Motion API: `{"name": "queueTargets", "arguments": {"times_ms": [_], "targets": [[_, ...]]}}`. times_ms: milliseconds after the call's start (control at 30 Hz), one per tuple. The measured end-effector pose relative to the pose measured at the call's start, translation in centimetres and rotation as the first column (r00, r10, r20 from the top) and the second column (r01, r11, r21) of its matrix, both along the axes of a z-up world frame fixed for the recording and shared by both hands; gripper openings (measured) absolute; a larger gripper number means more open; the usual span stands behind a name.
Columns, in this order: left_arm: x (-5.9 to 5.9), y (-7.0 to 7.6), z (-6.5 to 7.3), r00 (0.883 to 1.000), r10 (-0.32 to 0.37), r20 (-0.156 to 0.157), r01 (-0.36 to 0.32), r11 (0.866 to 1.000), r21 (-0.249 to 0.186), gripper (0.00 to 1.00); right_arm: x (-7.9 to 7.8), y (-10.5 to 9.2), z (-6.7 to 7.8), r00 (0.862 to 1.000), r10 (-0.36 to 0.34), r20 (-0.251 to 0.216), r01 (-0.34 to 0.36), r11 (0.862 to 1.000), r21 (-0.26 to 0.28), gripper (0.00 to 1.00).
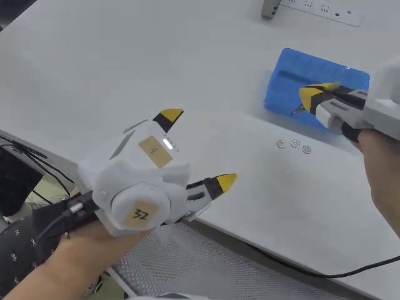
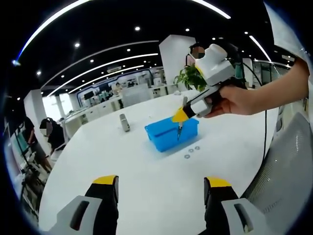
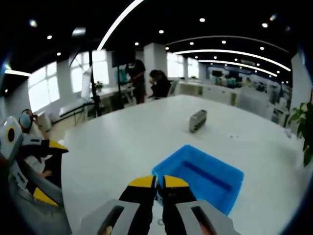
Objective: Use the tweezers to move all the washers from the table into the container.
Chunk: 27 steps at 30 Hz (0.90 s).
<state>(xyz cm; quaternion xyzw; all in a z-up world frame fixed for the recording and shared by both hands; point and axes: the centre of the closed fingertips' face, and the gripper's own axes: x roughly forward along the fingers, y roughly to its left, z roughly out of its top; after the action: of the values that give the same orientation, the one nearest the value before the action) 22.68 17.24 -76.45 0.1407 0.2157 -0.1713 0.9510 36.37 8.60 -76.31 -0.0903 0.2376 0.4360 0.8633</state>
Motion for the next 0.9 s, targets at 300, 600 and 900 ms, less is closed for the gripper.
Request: {"name": "queueTargets", "arguments": {"times_ms": [300,600,900], "targets": [[0.0,0.1,-0.1,1.0,0.005,-0.001,-0.005,1.0,0.007,0.71,-1.3,-0.2,-2.6,0.999,0.024,-0.047,-0.026,0.999,-0.044,0.02],[0.1,0.1,-0.2,1.0,0.004,-0.004,-0.004,1.0,0.009,0.71,-2.0,-0.2,-3.6,0.997,0.034,-0.075,-0.039,0.997,-0.063,0.02],[0.1,0.1,-0.2,1.0,0.004,-0.004,-0.003,1.0,0.013,0.71,-2.3,-0.4,-3.8,0.997,0.05,-0.056,-0.055,0.994,-0.095,0.02]]}}
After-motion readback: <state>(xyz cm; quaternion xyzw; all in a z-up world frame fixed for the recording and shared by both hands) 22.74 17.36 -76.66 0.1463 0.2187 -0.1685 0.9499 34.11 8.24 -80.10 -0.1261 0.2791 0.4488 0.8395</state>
